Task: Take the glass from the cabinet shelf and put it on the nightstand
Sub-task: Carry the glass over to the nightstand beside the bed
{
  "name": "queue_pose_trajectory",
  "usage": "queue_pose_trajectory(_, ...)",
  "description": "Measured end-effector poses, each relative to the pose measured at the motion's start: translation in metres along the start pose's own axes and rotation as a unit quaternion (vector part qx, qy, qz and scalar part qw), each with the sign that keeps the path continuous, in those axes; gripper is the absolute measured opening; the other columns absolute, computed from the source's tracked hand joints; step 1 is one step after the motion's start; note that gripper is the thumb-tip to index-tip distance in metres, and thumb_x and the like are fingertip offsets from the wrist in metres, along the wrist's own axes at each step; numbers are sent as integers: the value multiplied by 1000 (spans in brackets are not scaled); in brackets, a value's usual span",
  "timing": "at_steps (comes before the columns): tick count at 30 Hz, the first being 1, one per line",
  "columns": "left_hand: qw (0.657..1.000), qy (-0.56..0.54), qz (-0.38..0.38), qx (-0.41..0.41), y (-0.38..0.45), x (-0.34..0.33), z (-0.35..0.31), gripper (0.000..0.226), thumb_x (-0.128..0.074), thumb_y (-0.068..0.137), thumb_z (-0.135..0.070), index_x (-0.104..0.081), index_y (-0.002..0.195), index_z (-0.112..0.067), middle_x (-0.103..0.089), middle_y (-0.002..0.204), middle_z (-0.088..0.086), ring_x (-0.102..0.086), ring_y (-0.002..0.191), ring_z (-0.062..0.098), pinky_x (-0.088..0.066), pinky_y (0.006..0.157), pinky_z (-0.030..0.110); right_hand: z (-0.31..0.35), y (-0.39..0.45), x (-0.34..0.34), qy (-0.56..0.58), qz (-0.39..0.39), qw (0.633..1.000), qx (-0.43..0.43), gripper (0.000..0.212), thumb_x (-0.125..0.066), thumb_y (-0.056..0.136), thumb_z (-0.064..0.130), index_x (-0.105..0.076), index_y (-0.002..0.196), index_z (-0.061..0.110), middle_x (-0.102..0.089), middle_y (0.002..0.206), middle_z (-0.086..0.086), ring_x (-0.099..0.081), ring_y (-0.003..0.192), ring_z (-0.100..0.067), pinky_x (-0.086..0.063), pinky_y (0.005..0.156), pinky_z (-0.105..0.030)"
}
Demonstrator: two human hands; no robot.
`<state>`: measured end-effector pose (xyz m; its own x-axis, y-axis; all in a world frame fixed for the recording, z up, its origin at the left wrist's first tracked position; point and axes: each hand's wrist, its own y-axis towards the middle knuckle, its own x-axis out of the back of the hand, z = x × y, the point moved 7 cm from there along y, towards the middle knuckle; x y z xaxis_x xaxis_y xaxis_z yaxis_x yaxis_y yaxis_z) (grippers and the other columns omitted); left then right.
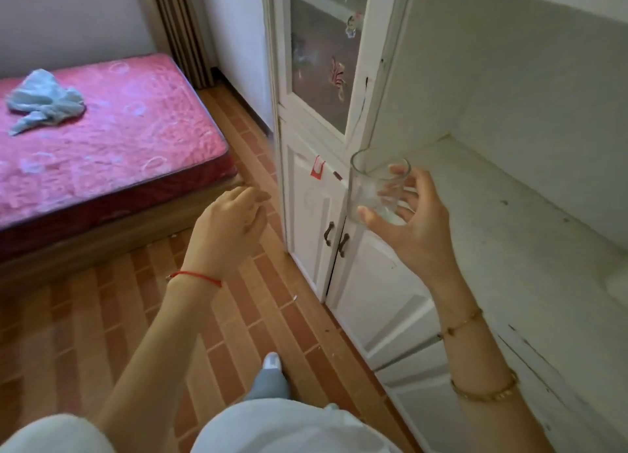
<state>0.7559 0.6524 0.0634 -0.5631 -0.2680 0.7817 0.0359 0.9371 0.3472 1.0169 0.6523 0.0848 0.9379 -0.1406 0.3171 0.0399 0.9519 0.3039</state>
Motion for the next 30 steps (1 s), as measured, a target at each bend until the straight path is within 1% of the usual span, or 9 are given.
queue_pose_trajectory(3, 999, 11, -12, 38, -19, 6, 28, 21, -54, 92, -19, -68, 107, -16, -69, 105, 0, -64, 93, 24, -53, 81, 42, -6, 0, -27, 7, 30, 999, -8, 66, -82, 68, 34, -51, 125, 21, -61, 118, -1, -64, 110, -13, -55, 95, -35)
queue_pose_trajectory(8, 994, 25, -21, 107, -46, 15, 80, 19, -54, 93, -20, -68, 106, -20, -68, 101, -2, -63, 89, 22, -52, 74, 36, -13, 3, -81, 12, 81, 997, -15, 64, -82, 70, 33, -50, 124, 21, -61, 117, -2, -63, 111, -13, -54, 96, -33)
queue_pose_trajectory(11, 989, 23, -27, 144, -58, 24, 112, 19, -54, 93, -20, -68, 106, -20, -68, 104, -2, -63, 94, 20, -51, 78, 36, -12, 9, -121, 13, 113, 993, -14, 63, -83, 71, 28, -50, 124, 22, -60, 114, 0, -63, 110, -14, -54, 97, -38)
queue_pose_trajectory(14, 983, 28, -32, 179, -67, 38, 147, 20, -53, 93, -20, -67, 108, -20, -67, 105, -3, -62, 93, 16, -50, 77, 31, -6, 15, -168, 10, 148, 989, -9, 63, -84, 71, 28, -50, 123, 24, -60, 114, 6, -61, 110, -9, -53, 96, -32)
queue_pose_trajectory(17, 977, 39, -34, 207, -73, 58, 184, 22, -50, 96, -22, -66, 111, -18, -67, 107, -3, -61, 93, 12, -53, 80, 31, 6, 24, -222, 16, 183, 983, 5, 62, -84, 71, 25, -51, 123, 22, -60, 119, 3, -61, 112, -11, -53, 97, -31)
queue_pose_trajectory(21, 969, 46, -50, 237, -77, 92, 235, 23, -49, 97, -24, -64, 114, -20, -66, 110, -5, -61, 98, 10, -52, 86, 28, 29, 36, -298, 28, 215, 976, 33, 65, -83, 70, 30, -50, 125, 22, -59, 123, 0, -61, 113, -13, -54, 95, -34)
queue_pose_trajectory(25, 961, 56, -59, 265, -84, 129, 286, 22, -50, 97, -27, -63, 114, -21, -65, 105, -6, -56, 80, 8, -56, 80, 29, 53, 43, -372, 26, 234, 970, 63, 67, -83, 68, 38, -50, 126, 27, -58, 123, 12, -62, 111, -8, -56, 90, -35)
queue_pose_trajectory(28, 950, 54, -79, 296, -94, 154, 321, 23, -49, 97, -28, -64, 113, -21, -66, 105, -5, -58, 82, 8, -54, 77, 24, 70, 44, -425, 33, 257, 962, 85, 68, -84, 68, 40, -49, 126, 30, -59, 119, 18, -62, 109, -5, -57, 88, -27)
queue_pose_trajectory(30, 941, 52, -93, 320, -104, 168, 343, 23, -48, 97, -28, -64, 113, -22, -67, 106, -5, -59, 87, 8, -54, 80, 26, 77, 42, -458, 60, 287, 953, 74, 68, -84, 68, 36, -50, 126, 28, -60, 121, 13, -63, 109, -5, -57, 87, -24)
